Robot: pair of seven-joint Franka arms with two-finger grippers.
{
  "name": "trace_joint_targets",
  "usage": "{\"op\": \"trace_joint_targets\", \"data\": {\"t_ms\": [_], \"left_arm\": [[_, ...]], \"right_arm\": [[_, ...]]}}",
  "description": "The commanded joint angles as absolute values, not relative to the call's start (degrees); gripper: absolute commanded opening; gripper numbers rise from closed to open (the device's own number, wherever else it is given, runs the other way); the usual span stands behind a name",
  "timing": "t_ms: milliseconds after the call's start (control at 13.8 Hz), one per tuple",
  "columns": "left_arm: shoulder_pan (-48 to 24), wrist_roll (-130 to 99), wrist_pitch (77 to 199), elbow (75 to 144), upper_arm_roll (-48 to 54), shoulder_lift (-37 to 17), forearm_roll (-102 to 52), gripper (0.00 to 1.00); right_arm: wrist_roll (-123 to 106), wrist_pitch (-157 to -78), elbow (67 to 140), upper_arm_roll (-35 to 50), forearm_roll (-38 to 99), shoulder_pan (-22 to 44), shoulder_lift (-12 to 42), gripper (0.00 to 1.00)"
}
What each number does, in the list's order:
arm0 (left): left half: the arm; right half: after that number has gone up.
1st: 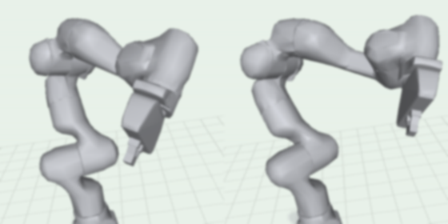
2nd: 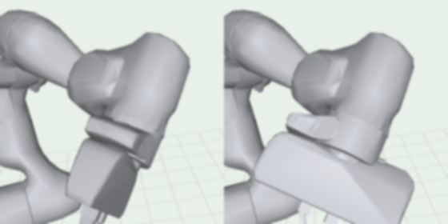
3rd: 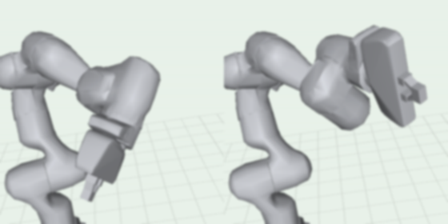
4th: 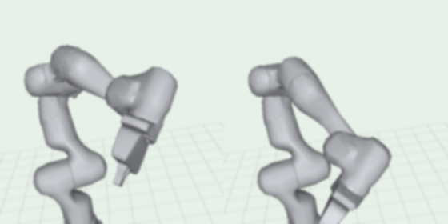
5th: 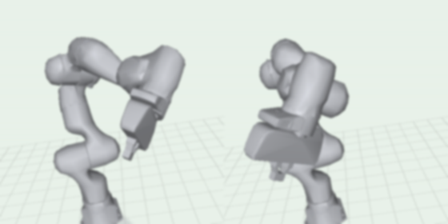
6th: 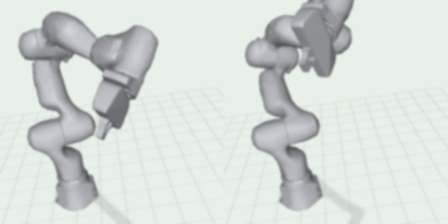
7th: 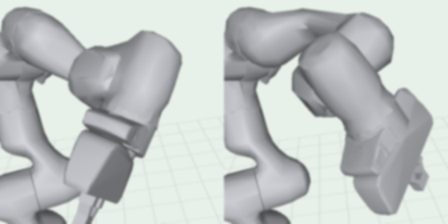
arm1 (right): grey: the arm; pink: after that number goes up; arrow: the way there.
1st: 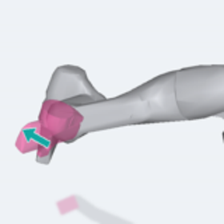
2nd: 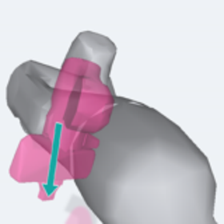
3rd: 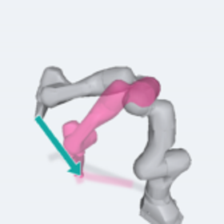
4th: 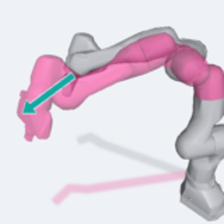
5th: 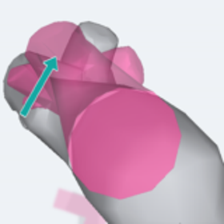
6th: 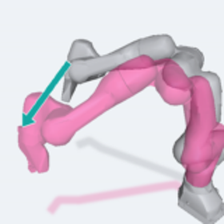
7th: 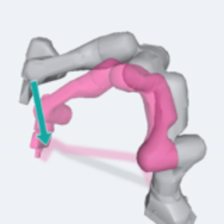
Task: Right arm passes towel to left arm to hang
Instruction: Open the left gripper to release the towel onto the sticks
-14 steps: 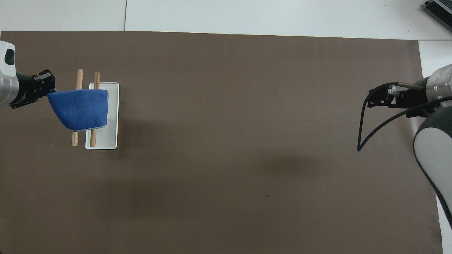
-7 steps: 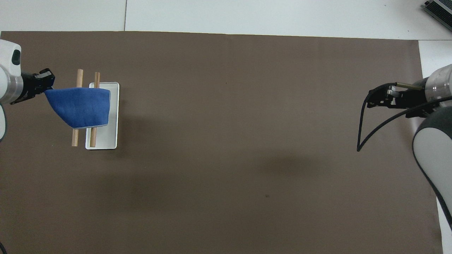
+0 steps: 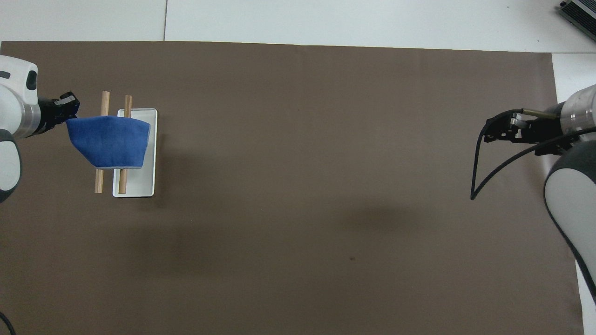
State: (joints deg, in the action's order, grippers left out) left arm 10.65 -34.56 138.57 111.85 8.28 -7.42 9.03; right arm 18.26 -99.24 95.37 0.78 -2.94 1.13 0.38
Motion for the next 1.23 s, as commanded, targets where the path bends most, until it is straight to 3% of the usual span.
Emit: {"op": "trace_joint_targets", "data": {"t_ms": [0, 73, 218, 363, 435, 726, 1016, 1161], "left_arm": [[12.2, -34.2, 142.3, 114.2, 8.5, -7.2, 10.3, 0.0], [12.2, -34.2, 142.3, 114.1, 8.5, -7.2, 10.2, 0.0], [12.2, -34.2, 142.3, 114.1, 8.6, -7.3, 10.1, 0.26], [12.3, -34.3, 142.3, 113.8, 8.6, -7.3, 10.0, 0.59], [12.3, -34.4, 142.5, 113.5, 8.5, -7.5, 9.9, 0.67], [12.4, -34.5, 141.0, 110.9, 8.6, -8.3, 9.6, 0.69], [11.9, -34.1, 125.3, 97.4, 8.6, -12.1, 9.9, 0.69], [11.2, -33.3, 119.6, 94.1, 8.6, -12.4, 10.4, 0.69]], "right_arm": [[16.9, -100.3, 97.2, 0.8, -1.5, 0.8, -1.1, 1.0], [16.9, -100.0, 97.2, 0.8, -0.6, 0.7, -1.1, 1.0], [17.0, -99.6, 97.2, 0.8, 0.2, 0.4, -1.1, 1.0], [17.0, -99.6, 97.2, 0.8, 0.2, 0.3, -1.1, 1.0], [17.0, -99.6, 97.2, 0.8, 0.2, 0.3, -1.1, 1.0], [16.9, -99.9, 97.2, 0.8, 0.2, 0.4, -1.1, 1.0], [17.1, -100.0, 97.2, 0.7, 0.2, 0.4, -1.1, 1.0], [16.9, -100.0, 97.2, 0.8, 0.2, 0.4, -1.1, 1.0]]}}
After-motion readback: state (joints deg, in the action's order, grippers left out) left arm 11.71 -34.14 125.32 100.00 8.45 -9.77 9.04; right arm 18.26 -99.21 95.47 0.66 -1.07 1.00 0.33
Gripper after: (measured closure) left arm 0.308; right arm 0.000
